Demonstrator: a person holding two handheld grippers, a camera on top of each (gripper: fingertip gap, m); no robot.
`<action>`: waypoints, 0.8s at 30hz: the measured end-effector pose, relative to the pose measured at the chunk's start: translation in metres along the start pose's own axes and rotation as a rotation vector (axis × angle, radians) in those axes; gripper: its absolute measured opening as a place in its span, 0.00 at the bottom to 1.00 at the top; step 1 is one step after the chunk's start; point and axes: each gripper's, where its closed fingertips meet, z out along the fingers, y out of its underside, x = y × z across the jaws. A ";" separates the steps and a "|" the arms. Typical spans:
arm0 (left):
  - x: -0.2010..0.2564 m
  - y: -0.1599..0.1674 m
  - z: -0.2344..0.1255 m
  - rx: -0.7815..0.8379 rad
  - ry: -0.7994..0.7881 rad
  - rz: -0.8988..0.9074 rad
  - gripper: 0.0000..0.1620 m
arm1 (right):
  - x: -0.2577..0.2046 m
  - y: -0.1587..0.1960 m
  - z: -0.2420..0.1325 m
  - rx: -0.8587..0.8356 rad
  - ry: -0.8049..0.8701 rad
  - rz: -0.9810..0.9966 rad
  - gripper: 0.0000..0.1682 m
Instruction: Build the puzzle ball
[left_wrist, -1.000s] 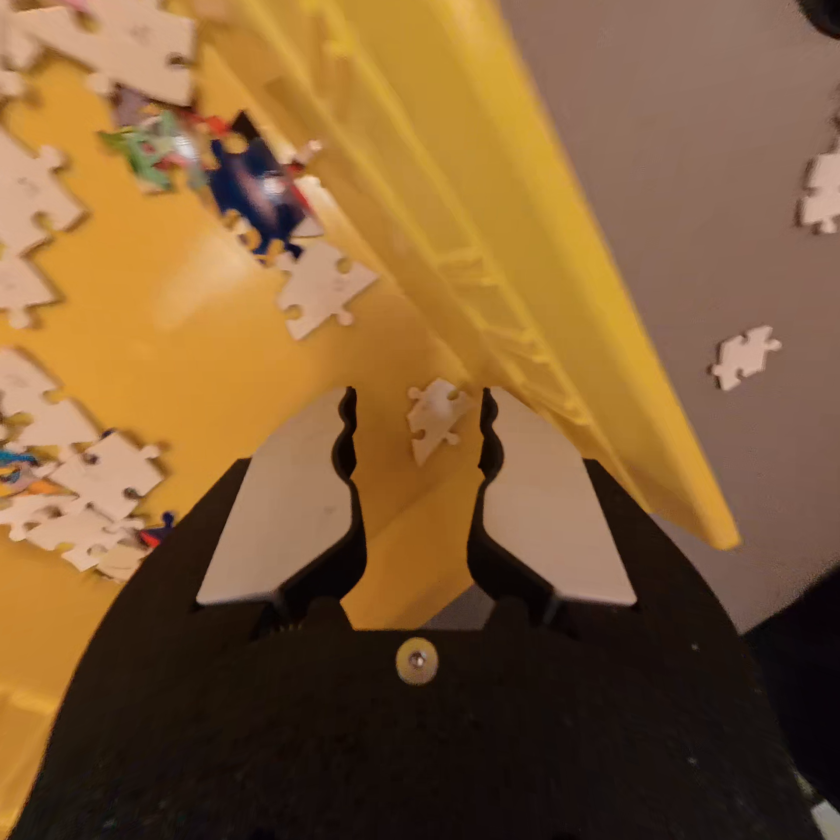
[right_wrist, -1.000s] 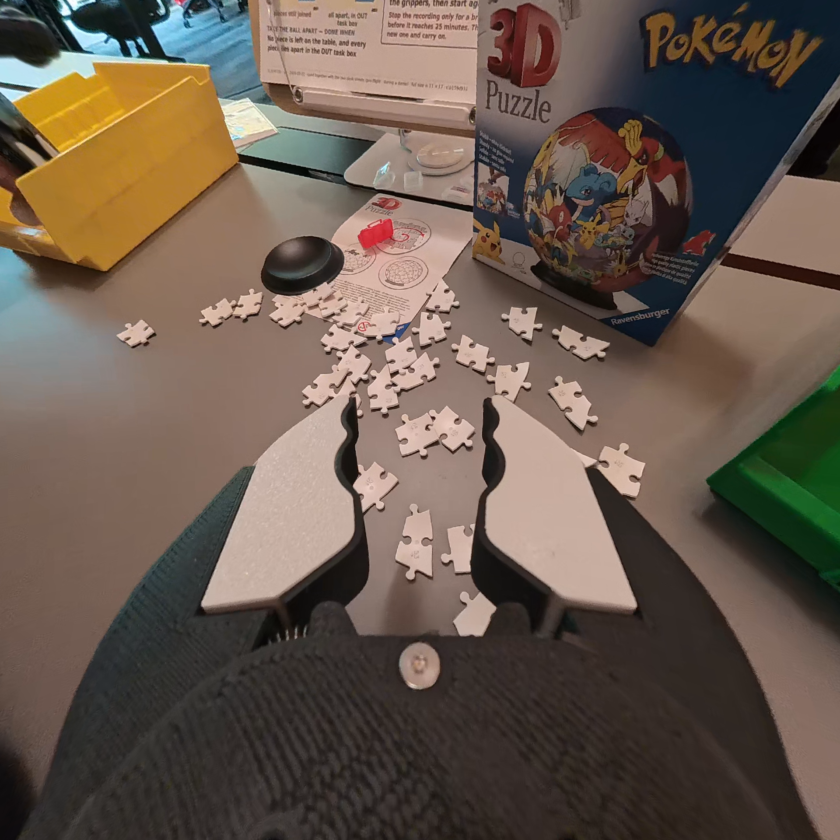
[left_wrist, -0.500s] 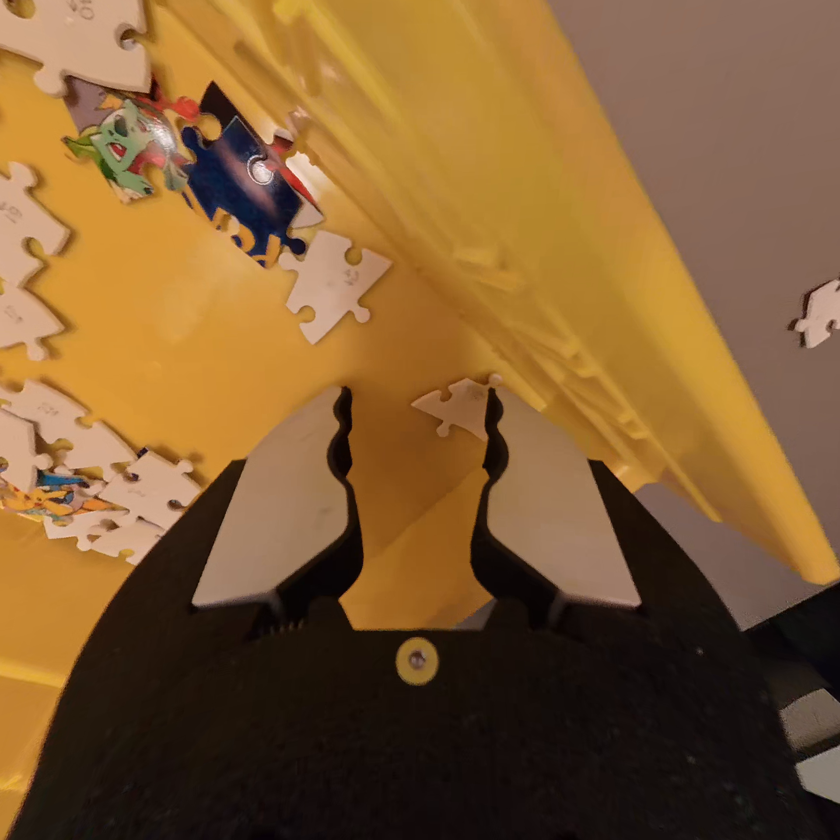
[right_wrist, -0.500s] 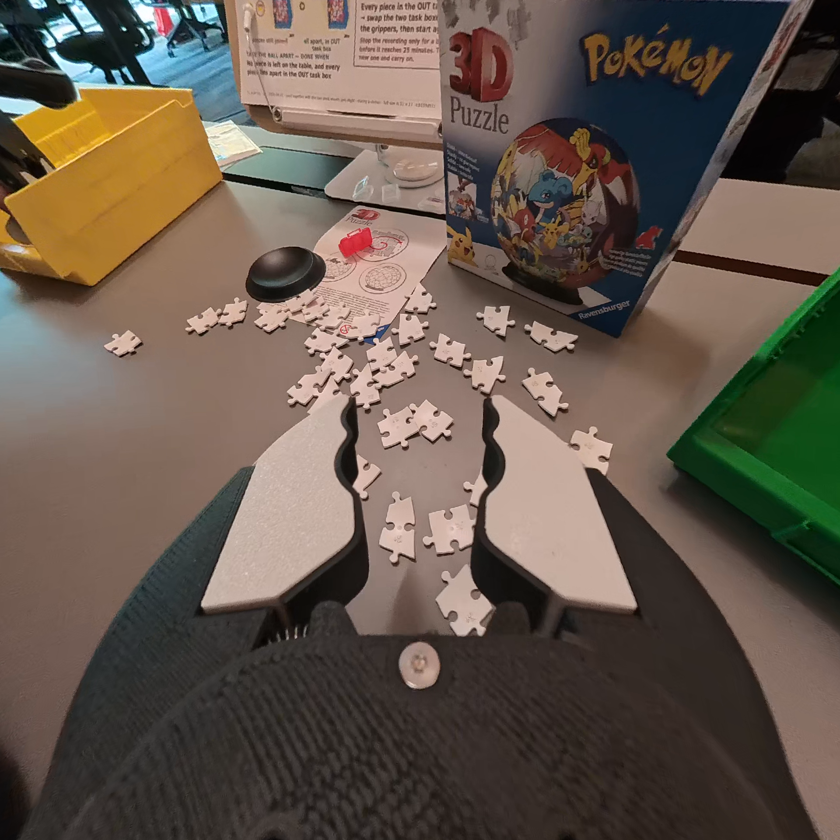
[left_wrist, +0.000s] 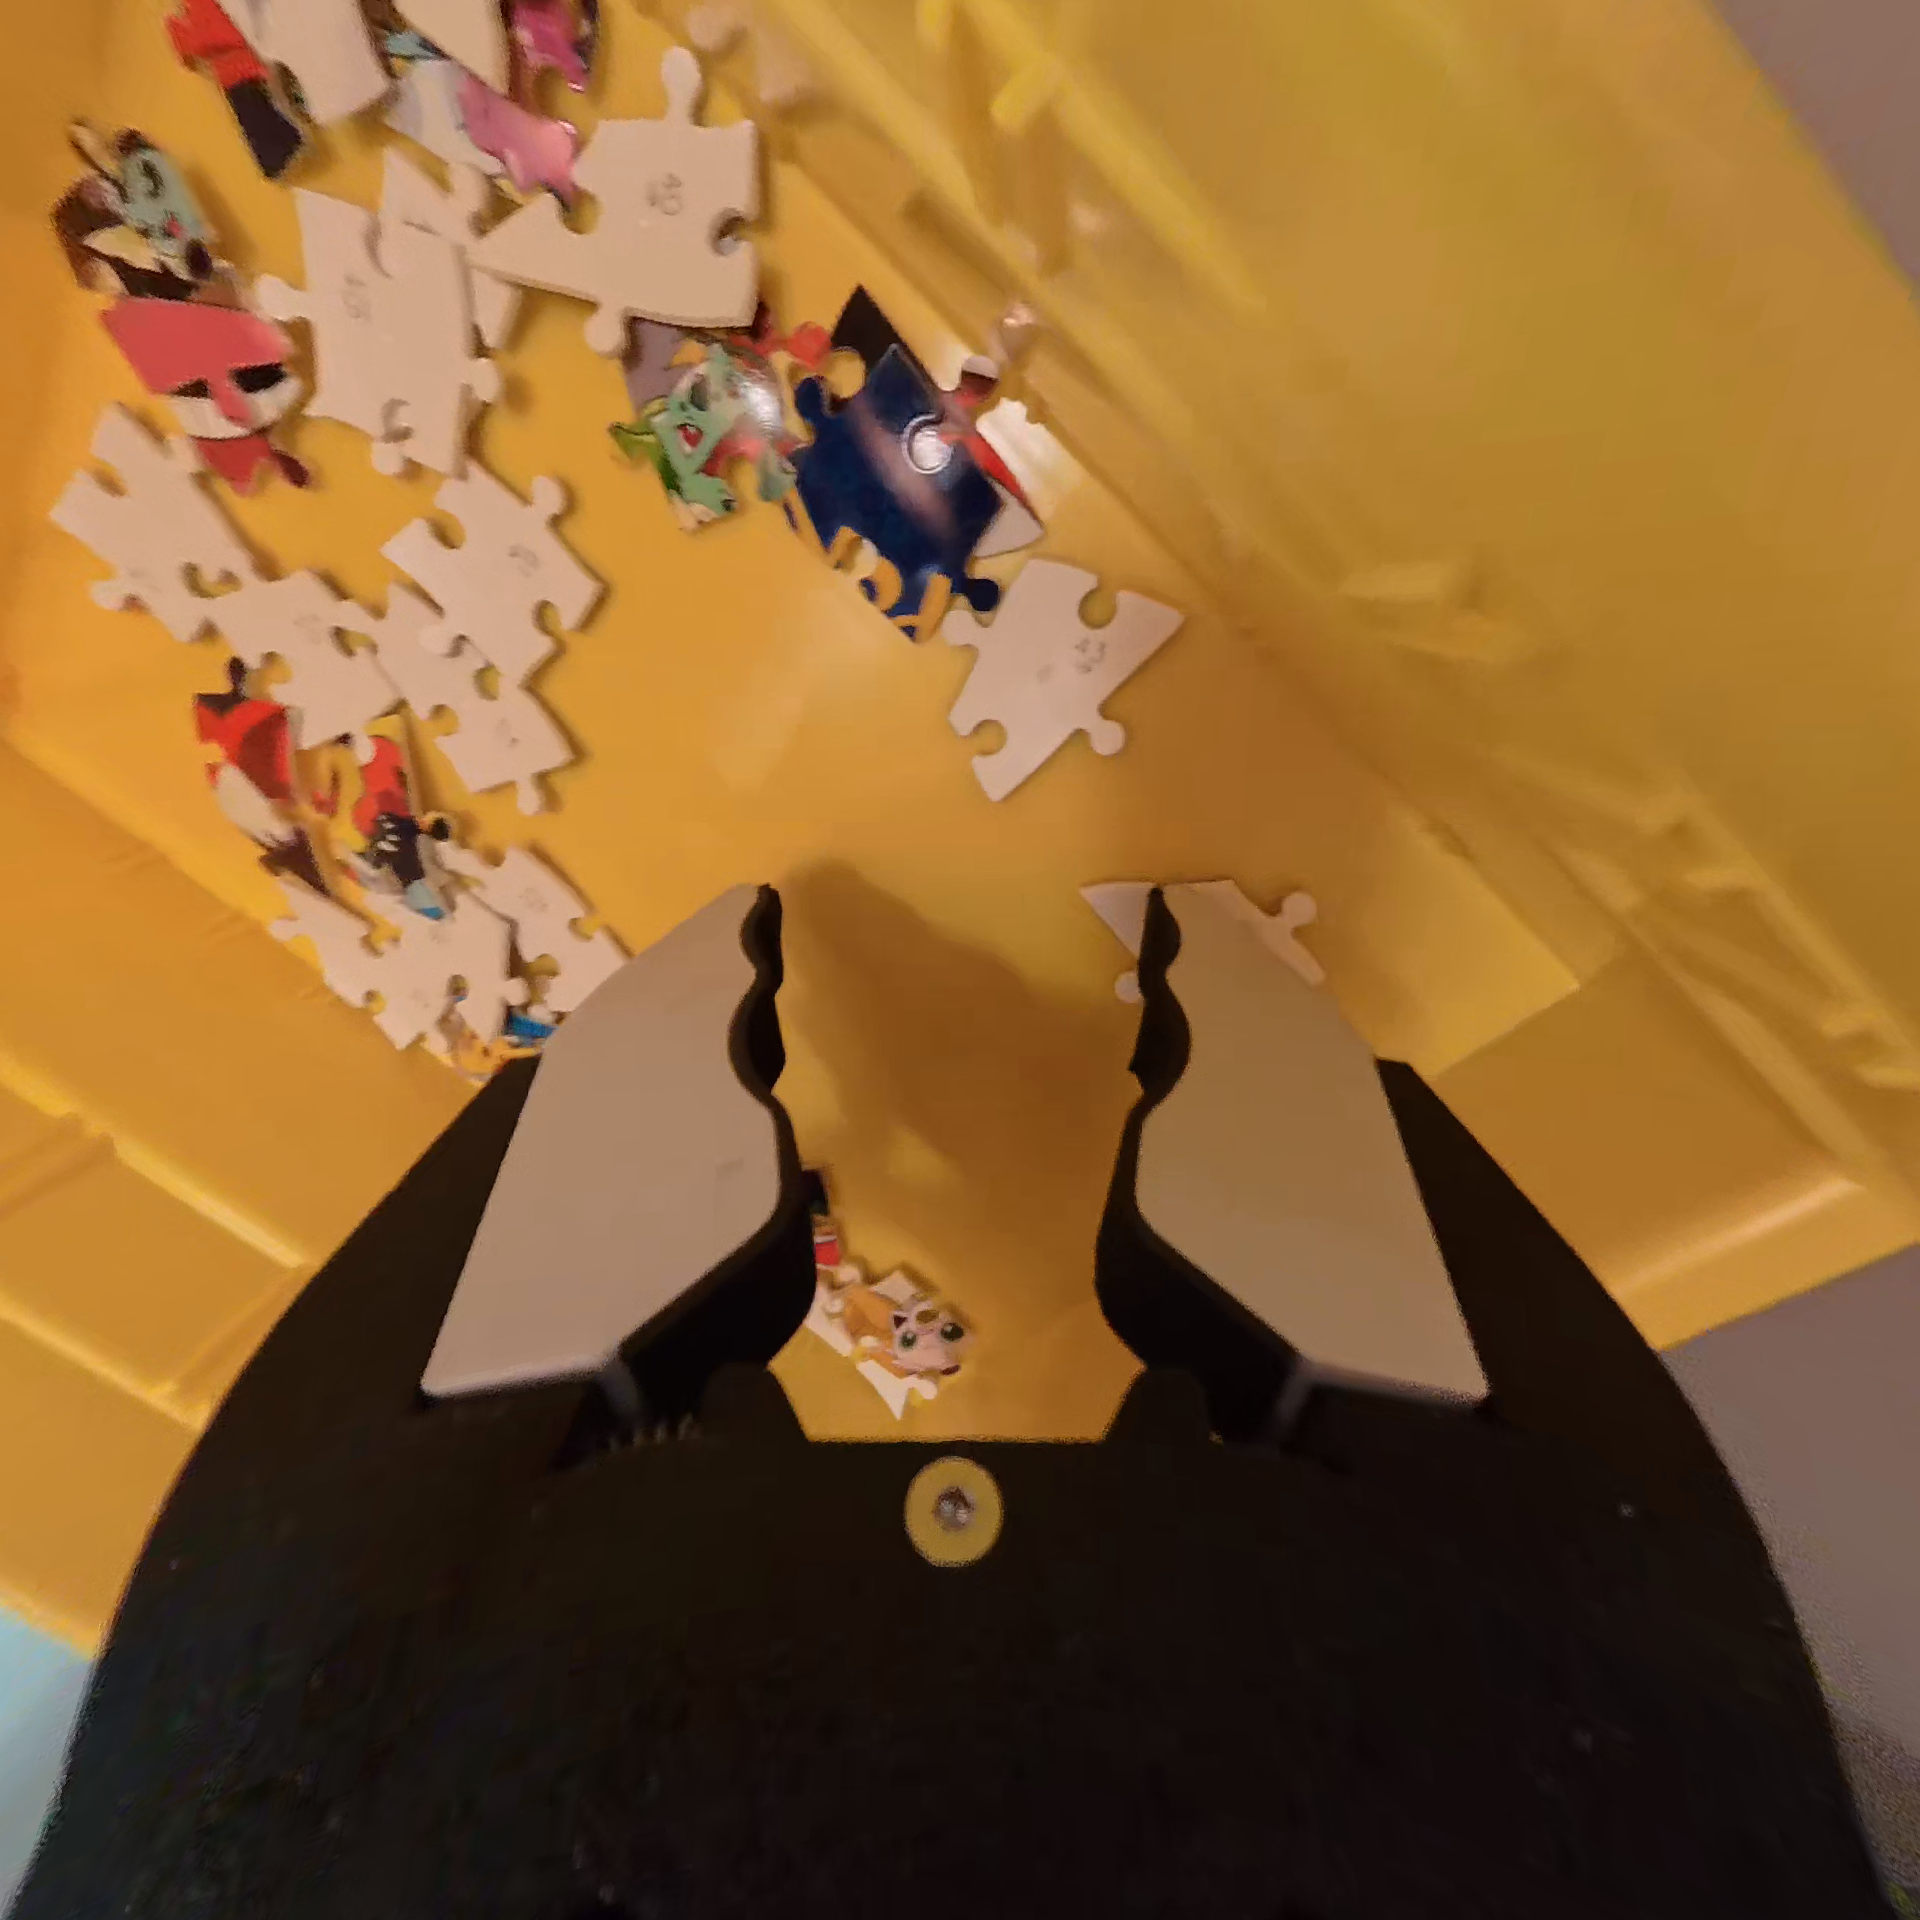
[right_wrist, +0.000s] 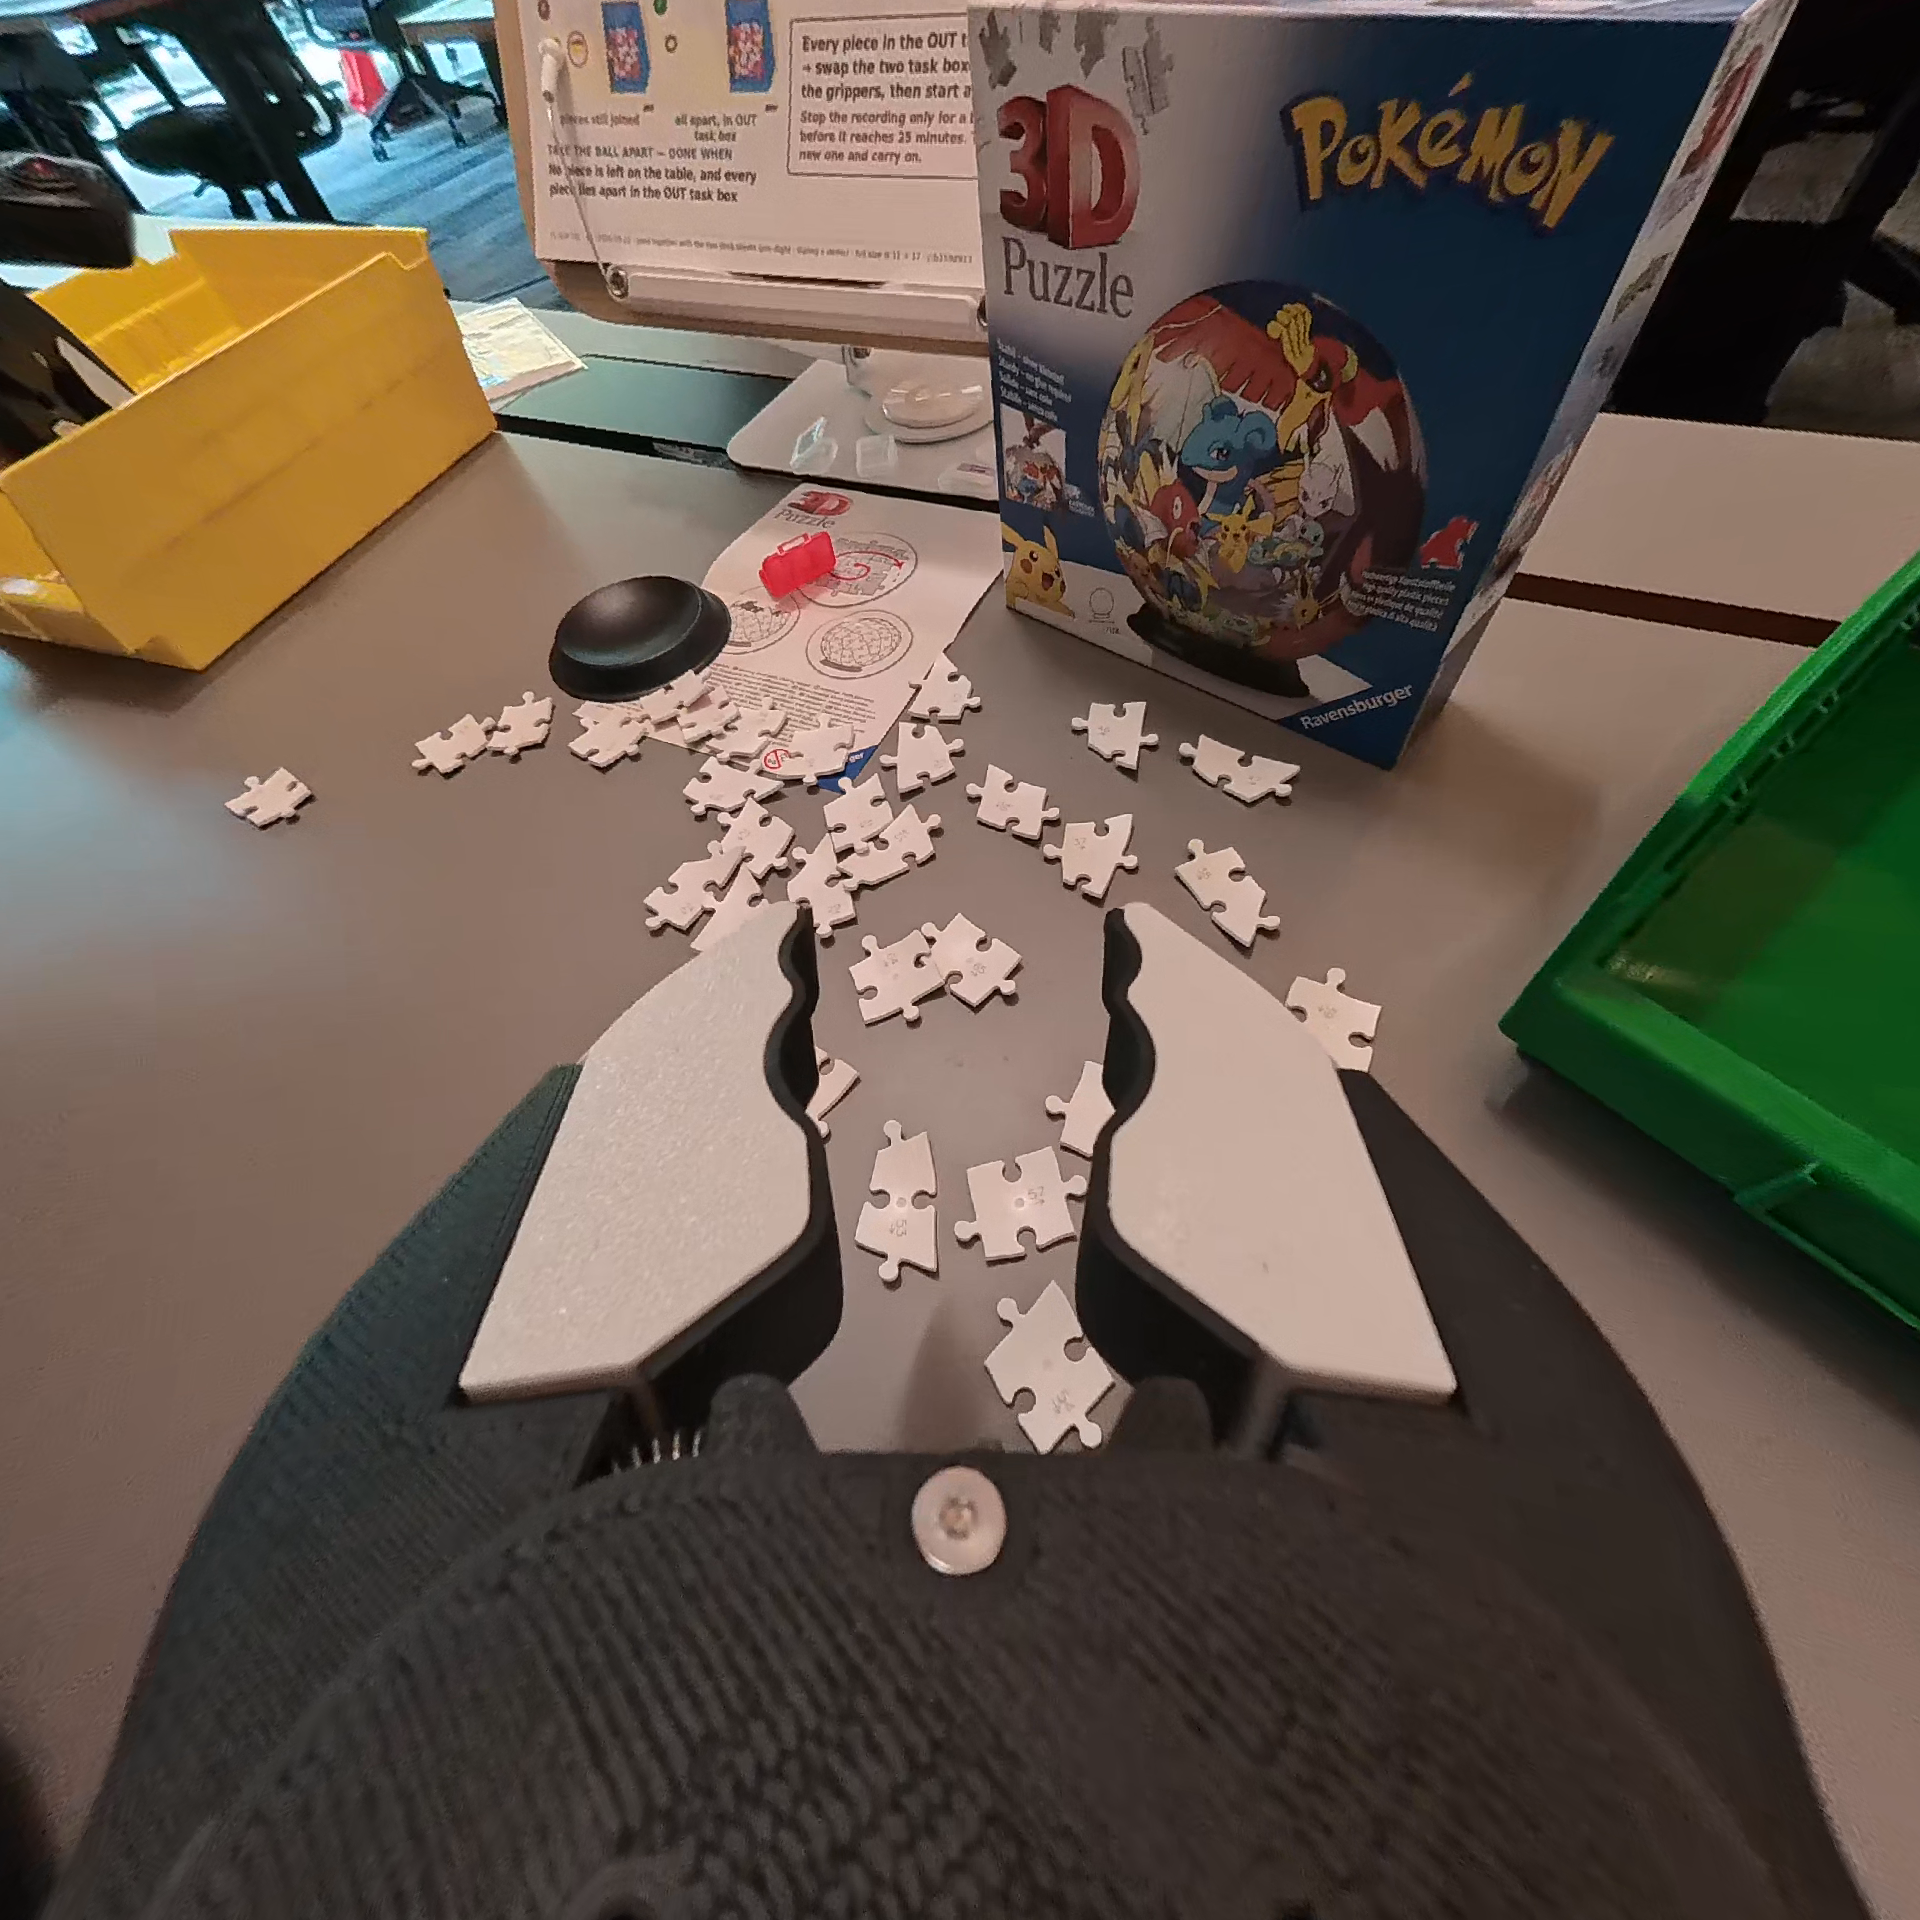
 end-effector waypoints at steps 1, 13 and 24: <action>-0.002 0.001 0.000 0.002 -0.011 0.008 0.38 | 0.000 0.001 0.000 -0.003 -0.001 -0.003 0.32; 0.002 -0.001 -0.032 0.063 0.090 -0.013 0.32 | 0.002 0.001 -0.001 -0.004 0.008 -0.005 0.32; 0.031 0.012 -0.002 -0.148 0.144 -0.020 0.31 | -0.002 0.001 0.000 -0.012 0.003 -0.022 0.32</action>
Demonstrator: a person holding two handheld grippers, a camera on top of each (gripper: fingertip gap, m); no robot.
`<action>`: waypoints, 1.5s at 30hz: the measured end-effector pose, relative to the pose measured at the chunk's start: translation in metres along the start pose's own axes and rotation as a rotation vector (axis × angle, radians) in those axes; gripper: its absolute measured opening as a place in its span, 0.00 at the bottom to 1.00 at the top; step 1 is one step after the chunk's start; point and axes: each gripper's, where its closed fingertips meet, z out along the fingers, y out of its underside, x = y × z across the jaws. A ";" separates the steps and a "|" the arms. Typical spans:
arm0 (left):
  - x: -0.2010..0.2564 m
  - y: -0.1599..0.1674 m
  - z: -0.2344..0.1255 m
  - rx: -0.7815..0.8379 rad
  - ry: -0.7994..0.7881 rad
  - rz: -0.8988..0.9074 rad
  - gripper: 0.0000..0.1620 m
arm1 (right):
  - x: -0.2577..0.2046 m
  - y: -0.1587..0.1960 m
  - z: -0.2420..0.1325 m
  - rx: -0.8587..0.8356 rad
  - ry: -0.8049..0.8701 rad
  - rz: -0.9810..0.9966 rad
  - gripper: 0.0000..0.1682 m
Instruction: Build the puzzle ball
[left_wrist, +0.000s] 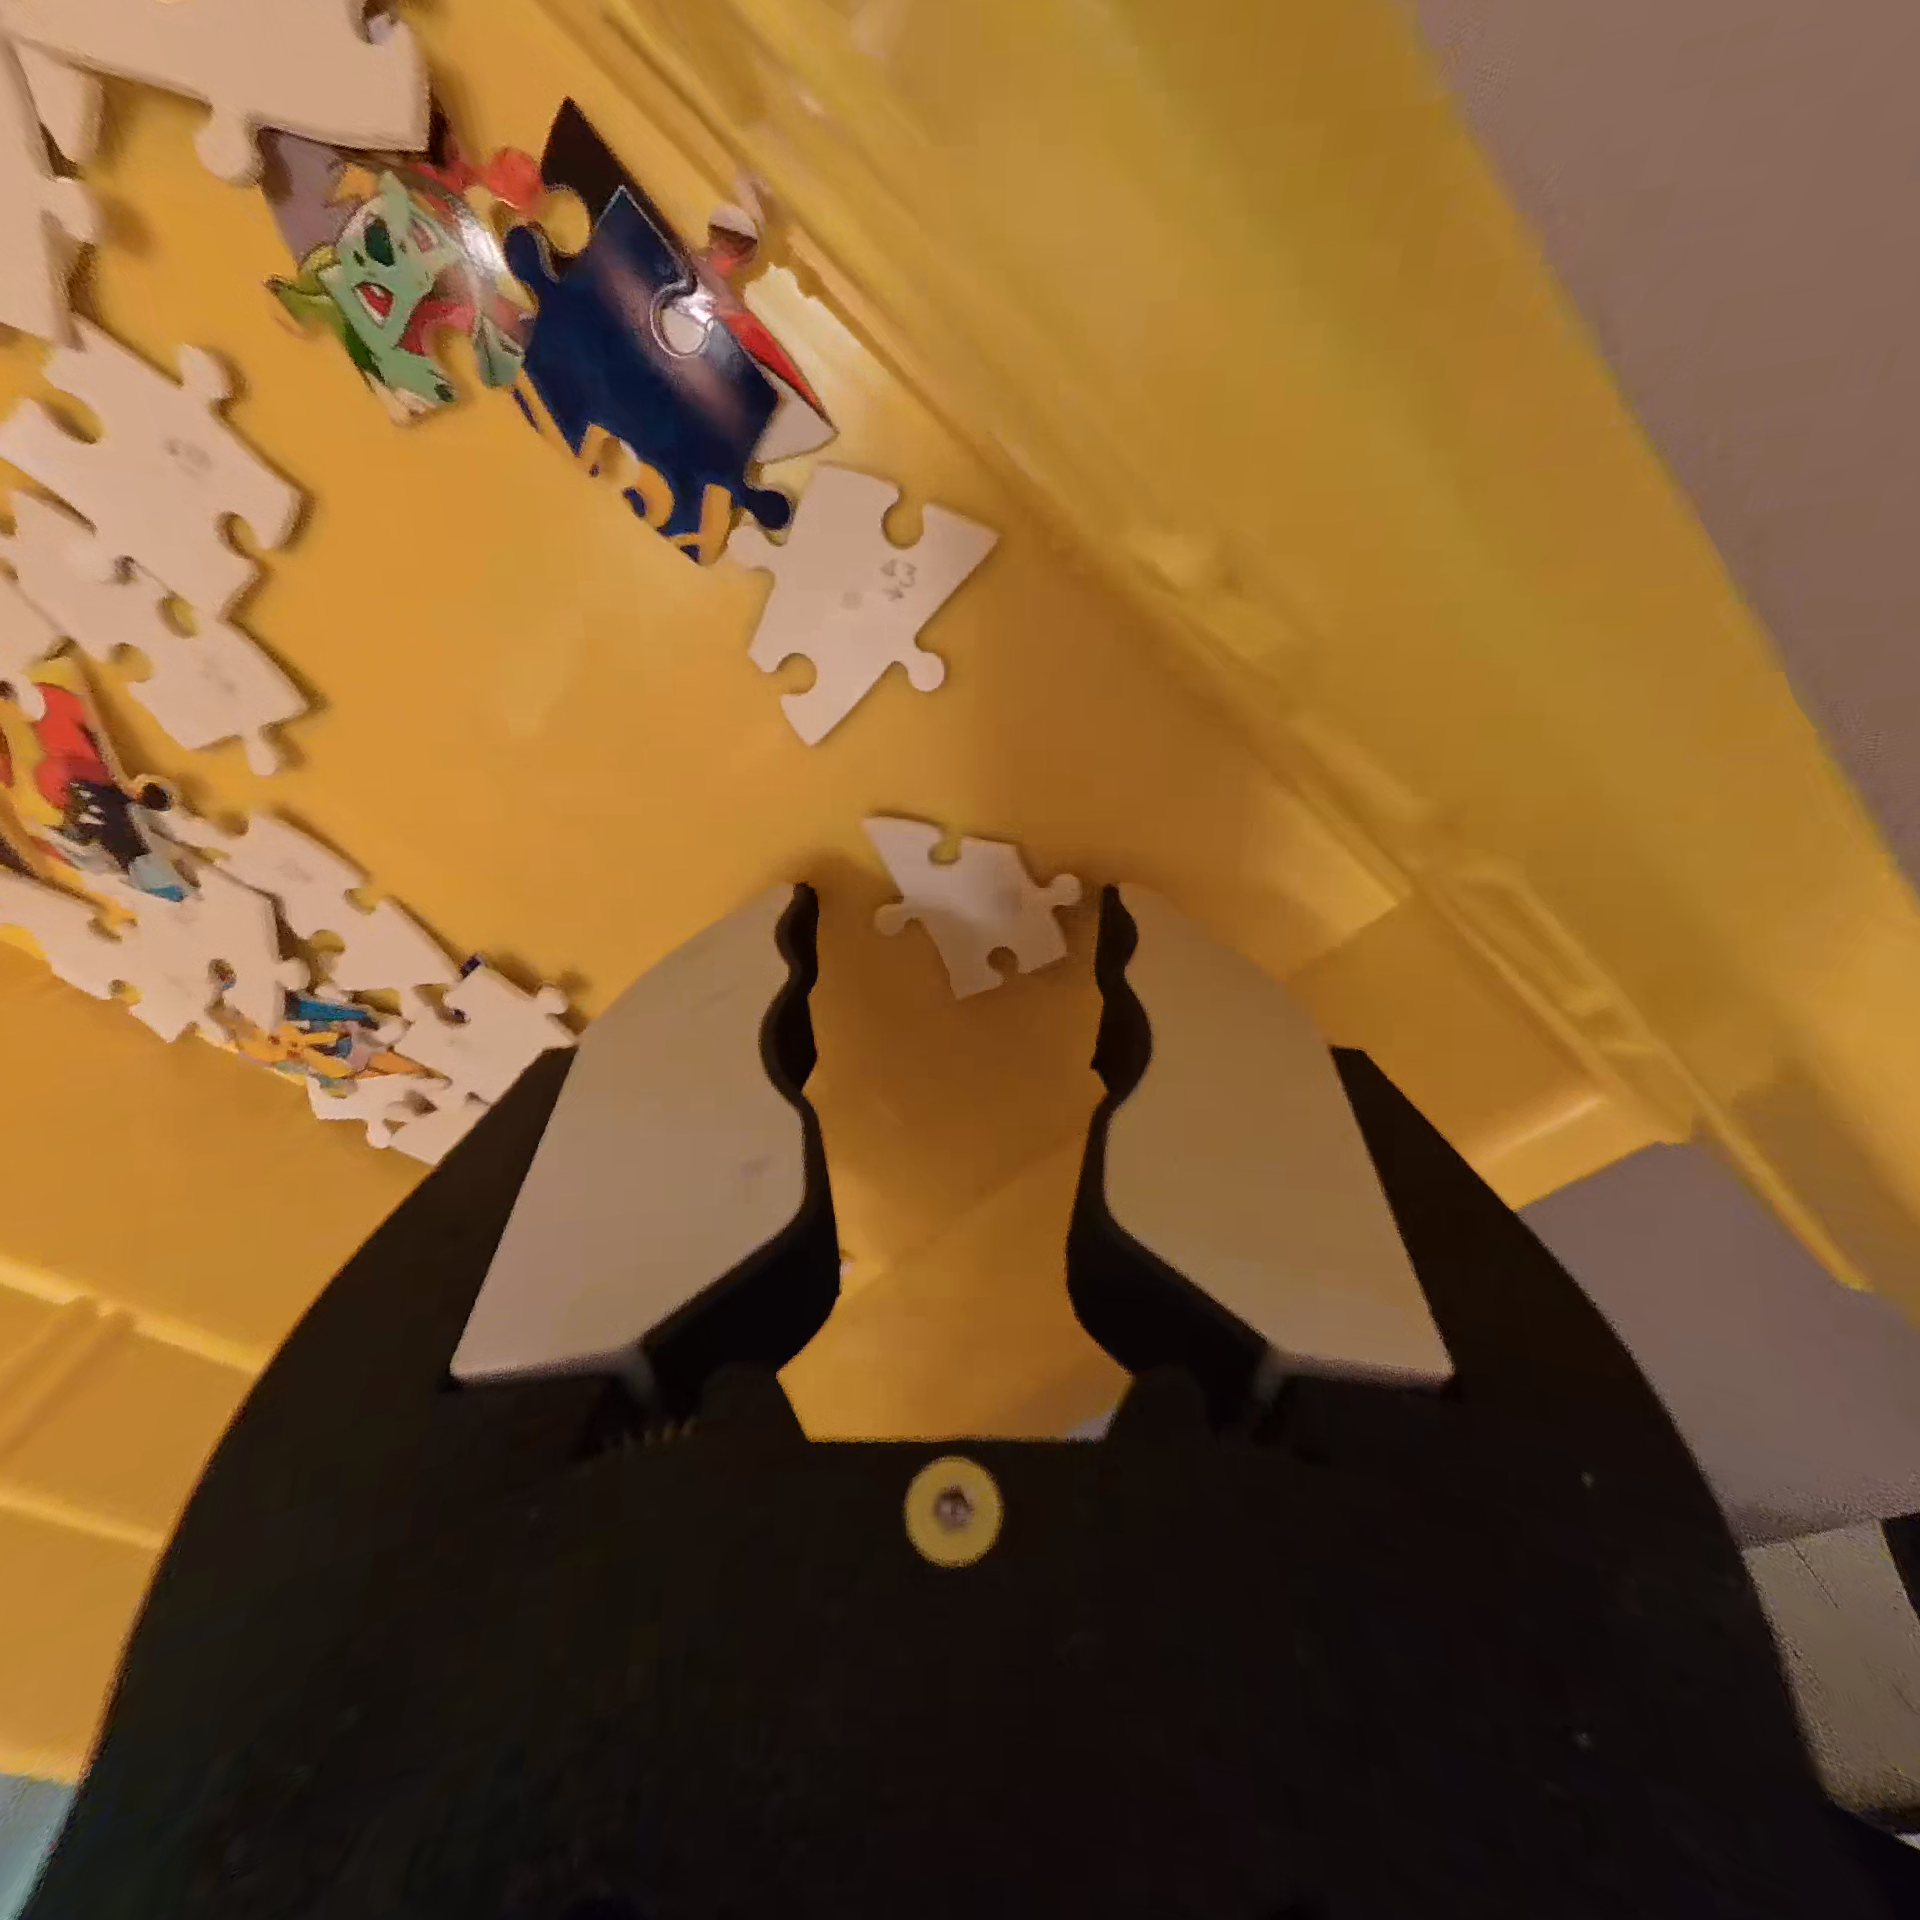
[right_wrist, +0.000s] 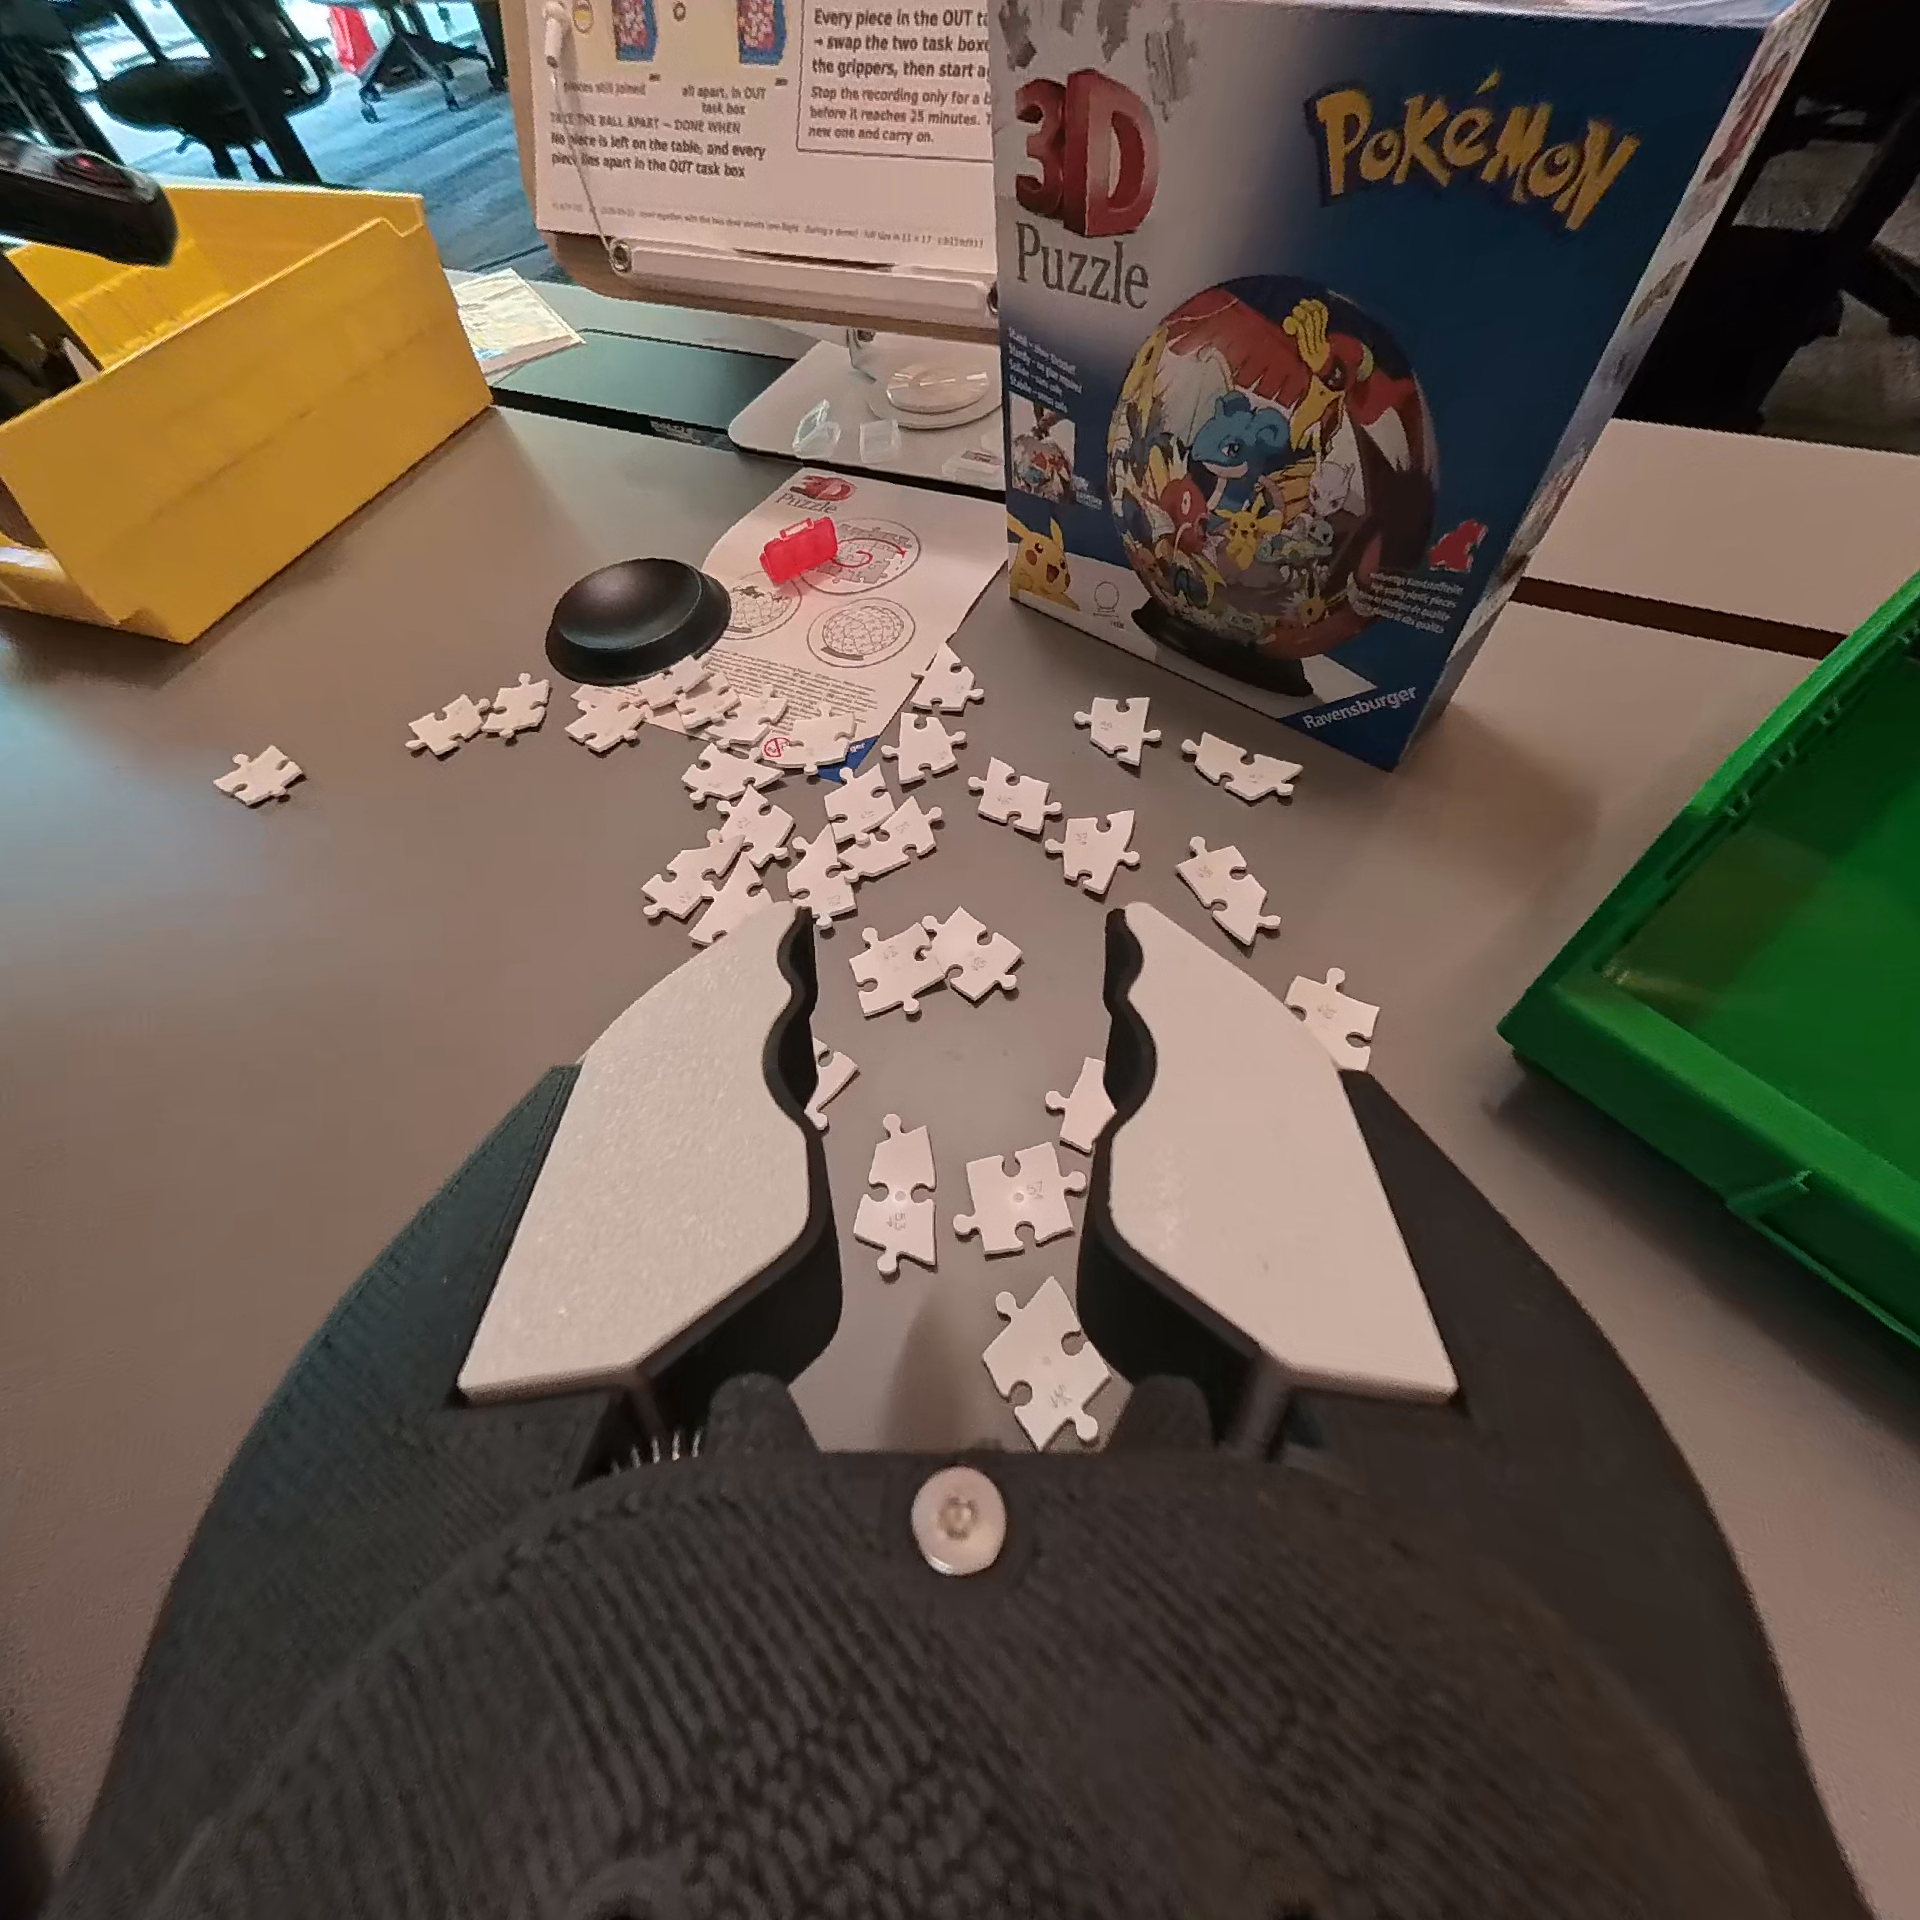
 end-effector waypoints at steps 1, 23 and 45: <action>0.001 0.000 0.000 -0.010 -0.003 -0.003 0.31 | 0.001 0.000 0.000 0.000 0.002 0.002 0.32; 0.034 -0.014 -0.137 0.689 -0.089 -0.172 0.19 | 0.003 0.009 0.007 -0.046 0.037 -0.057 0.31; 0.328 -0.193 -0.071 0.639 0.242 0.217 0.19 | -0.022 0.016 0.061 -0.057 -0.119 -0.194 0.06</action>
